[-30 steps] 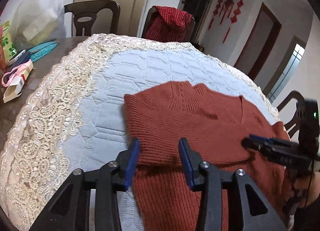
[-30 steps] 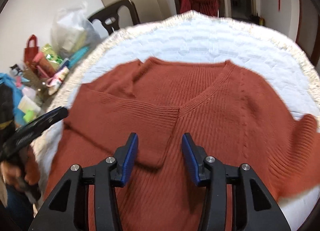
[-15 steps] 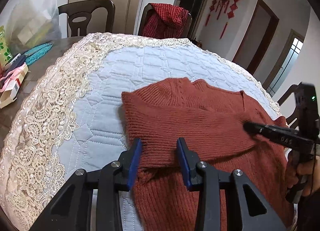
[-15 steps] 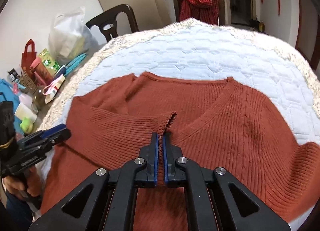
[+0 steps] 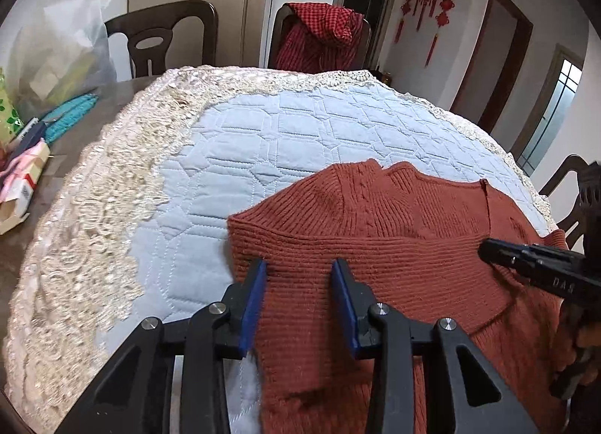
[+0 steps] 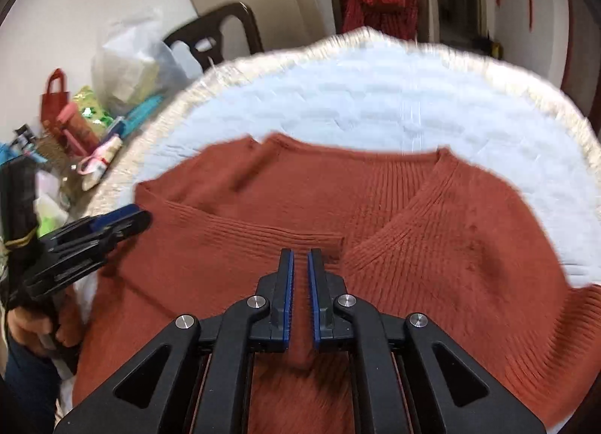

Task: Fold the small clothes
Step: 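Lay the sleeve flat on the body and open the left tool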

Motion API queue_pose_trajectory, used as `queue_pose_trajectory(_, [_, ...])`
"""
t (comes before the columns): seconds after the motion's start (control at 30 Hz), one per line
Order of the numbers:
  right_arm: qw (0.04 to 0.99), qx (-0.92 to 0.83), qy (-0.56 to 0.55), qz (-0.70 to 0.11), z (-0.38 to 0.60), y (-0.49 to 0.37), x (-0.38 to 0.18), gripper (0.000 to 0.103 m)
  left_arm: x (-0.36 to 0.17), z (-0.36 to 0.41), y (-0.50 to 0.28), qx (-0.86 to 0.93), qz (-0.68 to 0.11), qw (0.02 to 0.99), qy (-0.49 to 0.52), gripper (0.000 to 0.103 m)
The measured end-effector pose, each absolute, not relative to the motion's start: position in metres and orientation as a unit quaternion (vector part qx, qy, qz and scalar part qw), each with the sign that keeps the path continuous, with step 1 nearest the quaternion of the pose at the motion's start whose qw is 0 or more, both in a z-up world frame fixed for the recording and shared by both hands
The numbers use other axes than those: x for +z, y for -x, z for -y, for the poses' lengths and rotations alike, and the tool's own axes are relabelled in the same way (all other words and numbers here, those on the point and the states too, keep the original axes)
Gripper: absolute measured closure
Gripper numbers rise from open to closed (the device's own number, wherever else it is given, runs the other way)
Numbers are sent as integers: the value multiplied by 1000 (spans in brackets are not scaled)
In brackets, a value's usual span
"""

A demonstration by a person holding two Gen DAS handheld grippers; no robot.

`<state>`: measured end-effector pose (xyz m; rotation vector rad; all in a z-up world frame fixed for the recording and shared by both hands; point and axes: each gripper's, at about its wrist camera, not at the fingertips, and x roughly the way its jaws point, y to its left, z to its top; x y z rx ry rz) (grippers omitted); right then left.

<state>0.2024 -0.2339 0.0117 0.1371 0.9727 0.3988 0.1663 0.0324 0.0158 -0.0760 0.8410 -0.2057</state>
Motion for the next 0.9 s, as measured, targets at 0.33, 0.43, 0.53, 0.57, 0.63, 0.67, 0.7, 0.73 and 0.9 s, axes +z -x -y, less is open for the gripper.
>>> queue_pose_trajectory(0.33, [868,209,-15,-450,228,-145,15,96,13,-35,-128,-108,-412,904,30,63])
queue_pose_trajectory(0.43, [867,196,-22,-457,234,-140,22,96,20,-33,-119,-100,-412,905,30,63])
queue_pose_trajectory(0.53, [873,193,-8,-448,235,-127,29,95,28,-29,-100,-93,-405,909,27,63])
queue_pose_trajectory(0.57, [873,196,-14,-446,239,-119,31,93,29,-27,-95,-93,-406,909,30,62])
queue_pose_trajectory(0.63, [874,199,-24,-444,244,-107,34,88,33,-24,-80,-99,-405,908,40,59])
queue_pose_trajectory(0.67, [874,199,-26,-442,247,-101,35,83,34,-21,-72,-101,-403,909,41,55])
queue_pose_trajectory(0.7, [876,199,-28,-439,249,-94,37,79,35,-17,-64,-102,-400,910,37,51])
queue_pose_trajectory(0.73, [878,201,-32,-434,252,-85,39,76,36,-13,-57,-105,-397,911,32,50])
queue_pose_trajectory(0.9, [882,205,-47,-422,263,-53,43,59,34,7,-31,-112,-395,912,9,47])
